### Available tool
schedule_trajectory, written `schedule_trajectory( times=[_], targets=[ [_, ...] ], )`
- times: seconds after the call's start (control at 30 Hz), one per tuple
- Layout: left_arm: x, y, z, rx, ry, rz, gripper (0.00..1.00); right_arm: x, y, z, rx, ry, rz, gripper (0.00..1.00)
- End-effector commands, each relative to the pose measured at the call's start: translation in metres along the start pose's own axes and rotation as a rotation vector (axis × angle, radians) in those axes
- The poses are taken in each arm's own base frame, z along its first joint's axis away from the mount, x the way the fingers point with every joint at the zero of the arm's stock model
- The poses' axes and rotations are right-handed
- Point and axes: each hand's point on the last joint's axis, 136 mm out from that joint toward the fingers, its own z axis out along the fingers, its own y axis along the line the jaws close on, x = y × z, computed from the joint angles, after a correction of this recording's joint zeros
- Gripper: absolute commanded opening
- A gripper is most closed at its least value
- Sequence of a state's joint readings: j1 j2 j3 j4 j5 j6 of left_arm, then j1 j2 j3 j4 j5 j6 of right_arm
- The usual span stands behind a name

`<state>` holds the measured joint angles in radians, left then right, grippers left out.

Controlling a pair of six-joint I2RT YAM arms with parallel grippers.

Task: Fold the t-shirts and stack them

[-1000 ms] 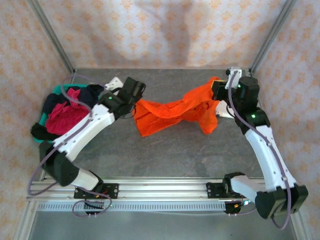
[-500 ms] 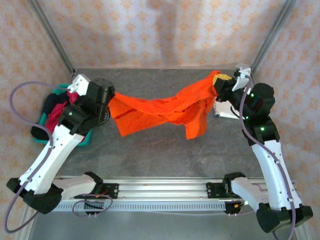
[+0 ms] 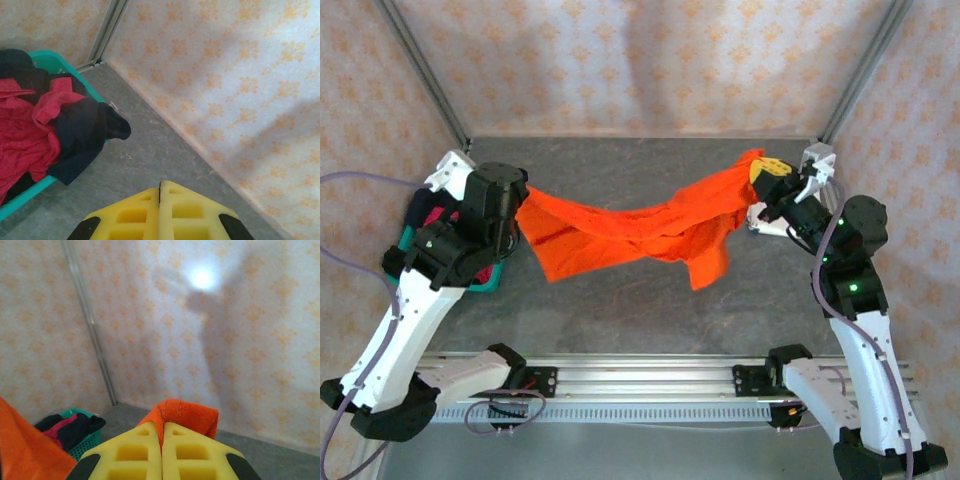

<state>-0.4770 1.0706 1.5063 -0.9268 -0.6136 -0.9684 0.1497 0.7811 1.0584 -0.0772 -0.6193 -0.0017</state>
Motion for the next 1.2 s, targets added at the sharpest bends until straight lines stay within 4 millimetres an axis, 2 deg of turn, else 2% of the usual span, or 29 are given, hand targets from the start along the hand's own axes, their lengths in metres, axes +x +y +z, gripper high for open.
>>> schedule_trajectory(
  times=[0.0, 0.07, 0.13, 0.33, 0.5, 0.63, 0.77, 0.87, 1.0, 1.03, 1.07, 1.1, 1.13, 1.17],
  targets=[
    [0.005, 0.008, 0.020, -0.093, -0.008, 0.072, 0.00, 0.013, -0.039, 0.016, 0.173, 0.068, 0.028, 0.00],
    [0.021, 0.004, 0.040, -0.115, 0.034, 0.092, 0.00, 0.039, -0.065, 0.036, 0.249, 0.153, 0.056, 0.00],
    [0.034, 0.004, 0.059, -0.158, 0.047, 0.124, 0.00, 0.066, -0.084, 0.056, 0.282, 0.231, 0.089, 0.00],
    [0.088, 0.025, 0.113, -0.320, 0.089, 0.207, 0.00, 0.137, -0.116, 0.107, 0.283, 0.359, 0.212, 0.00],
    [0.126, 0.039, 0.144, -0.390, 0.131, 0.235, 0.00, 0.180, -0.132, 0.126, 0.294, 0.411, 0.264, 0.00],
    [0.137, 0.042, 0.163, -0.430, 0.129, 0.249, 0.00, 0.198, -0.146, 0.141, 0.314, 0.430, 0.265, 0.00],
    [0.138, 0.036, 0.182, -0.454, 0.130, 0.258, 0.00, 0.198, -0.160, 0.163, 0.327, 0.420, 0.242, 0.00],
    [0.137, 0.024, 0.200, -0.448, 0.133, 0.255, 0.00, 0.200, -0.176, 0.187, 0.339, 0.416, 0.224, 0.00],
    [0.140, 0.001, 0.242, -0.422, 0.178, 0.256, 0.00, 0.214, -0.207, 0.230, 0.363, 0.409, 0.216, 0.00],
    [0.148, -0.004, 0.258, -0.417, 0.216, 0.269, 0.02, 0.218, -0.216, 0.242, 0.373, 0.403, 0.223, 0.15],
    [0.152, -0.008, 0.268, -0.418, 0.247, 0.277, 0.21, 0.221, -0.223, 0.251, 0.380, 0.394, 0.230, 0.40],
    [0.155, -0.011, 0.276, -0.425, 0.277, 0.279, 0.53, 0.222, -0.229, 0.259, 0.392, 0.380, 0.238, 0.65],
    [0.158, -0.015, 0.280, -0.430, 0.298, 0.290, 0.82, 0.222, -0.232, 0.263, 0.398, 0.362, 0.247, 0.82],
    [0.158, -0.019, 0.281, -0.425, 0.308, 0.292, 0.99, 0.219, -0.233, 0.265, 0.403, 0.345, 0.256, 0.94]
  ],
)
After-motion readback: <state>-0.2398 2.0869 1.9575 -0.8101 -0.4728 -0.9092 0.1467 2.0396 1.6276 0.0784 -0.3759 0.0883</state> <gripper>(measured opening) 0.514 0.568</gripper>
